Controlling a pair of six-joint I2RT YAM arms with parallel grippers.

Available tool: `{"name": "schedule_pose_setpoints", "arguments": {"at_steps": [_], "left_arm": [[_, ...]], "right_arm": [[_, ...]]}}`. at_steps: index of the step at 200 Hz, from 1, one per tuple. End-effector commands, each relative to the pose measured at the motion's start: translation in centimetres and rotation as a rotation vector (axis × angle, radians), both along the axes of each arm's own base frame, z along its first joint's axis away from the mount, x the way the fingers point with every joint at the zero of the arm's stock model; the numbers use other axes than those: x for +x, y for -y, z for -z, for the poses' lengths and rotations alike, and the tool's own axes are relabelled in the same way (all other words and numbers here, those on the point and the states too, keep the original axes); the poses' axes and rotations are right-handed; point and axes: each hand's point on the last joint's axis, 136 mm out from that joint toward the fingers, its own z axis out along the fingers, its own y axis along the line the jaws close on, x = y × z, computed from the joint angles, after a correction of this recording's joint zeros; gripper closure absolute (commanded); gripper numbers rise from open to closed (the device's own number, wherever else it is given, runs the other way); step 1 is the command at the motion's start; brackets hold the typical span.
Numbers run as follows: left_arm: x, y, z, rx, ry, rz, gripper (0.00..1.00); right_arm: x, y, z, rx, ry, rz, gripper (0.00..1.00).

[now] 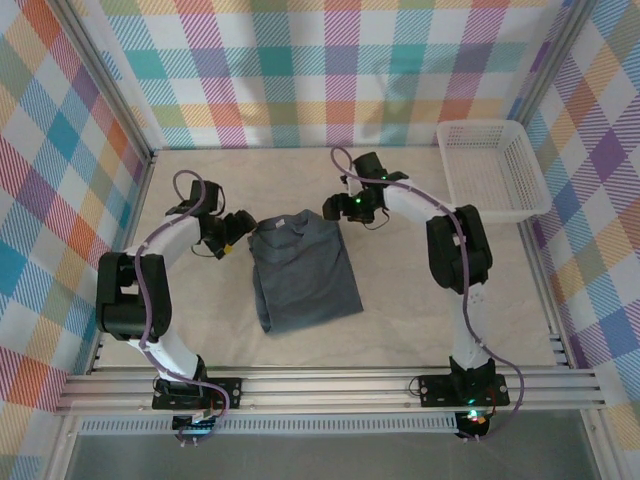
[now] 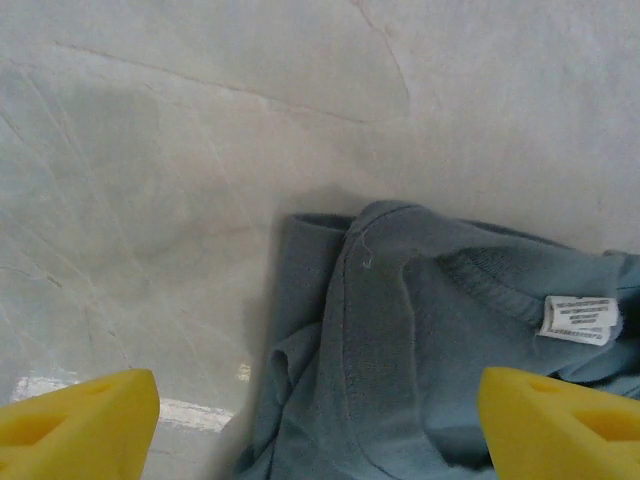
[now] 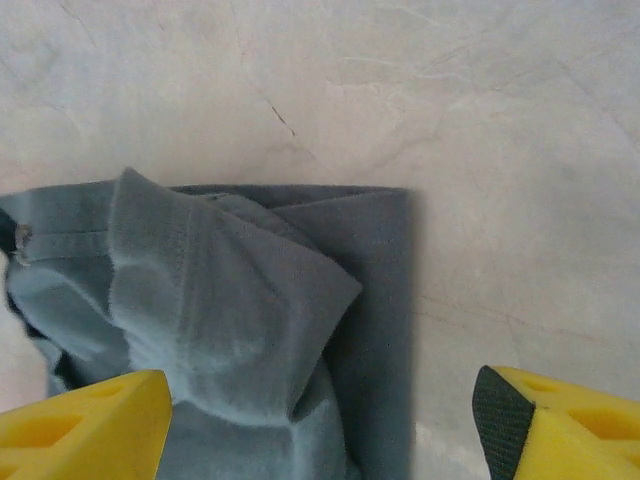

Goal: Fold the inside-out t-shirt
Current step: Smooth out the T-shirt at the center of the table.

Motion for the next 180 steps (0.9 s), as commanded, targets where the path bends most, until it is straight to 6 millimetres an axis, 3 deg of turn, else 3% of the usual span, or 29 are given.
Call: {"name": "schedule_pose_setpoints", "arguments": {"at_steps": [1, 35, 68, 80, 90, 112, 150, 180], "left_arm": [[-0.1, 0.1, 0.3, 0.027, -0.005, 0.025, 0.17], [-0.1, 0.2, 0.3, 0.021, -0.008, 0.016, 0.18], [-0.2, 0.5, 0.4, 0.000, -0.025, -0.004, 0.19], [-0.1, 0.7, 0.6, -0.020, -0.036, -0.025, 0.19], [0.1, 1.0, 0.8, -0.047, -0.047, -0.039, 0.19], [0.7, 1.7, 0.9, -0.093, -0.046, -0.053, 0.18], [1.1, 1.6, 0.6, -0.086, -0.046, -0.050, 0.18], [1.0, 1.6, 0.5, -0.085, -0.045, -0.053, 0.18]], "right_arm": [[1.2, -0.5, 1.5, -0.055, 0.017, -0.034, 0.22], [2.1, -1.3, 4.3, -0.109, -0.050, -0.027, 0.25], [0.8, -3.0, 5.3, -0.079, -0.097, -0.065, 0.49], [0.4, -3.2, 5.6, -0.072, -0.117, -0.058, 0.52], [0.2, -3.2, 5.8, -0.067, -0.136, -0.047, 0.50], [0.1, -3.3, 5.5, -0.063, -0.143, -0.041, 0.33], [-1.1, -4.9, 3.2, 0.086, -0.217, -0.079, 0.27], [-1.7, -5.0, 3.3, 0.159, -0.281, -0.059, 0.20]]}}
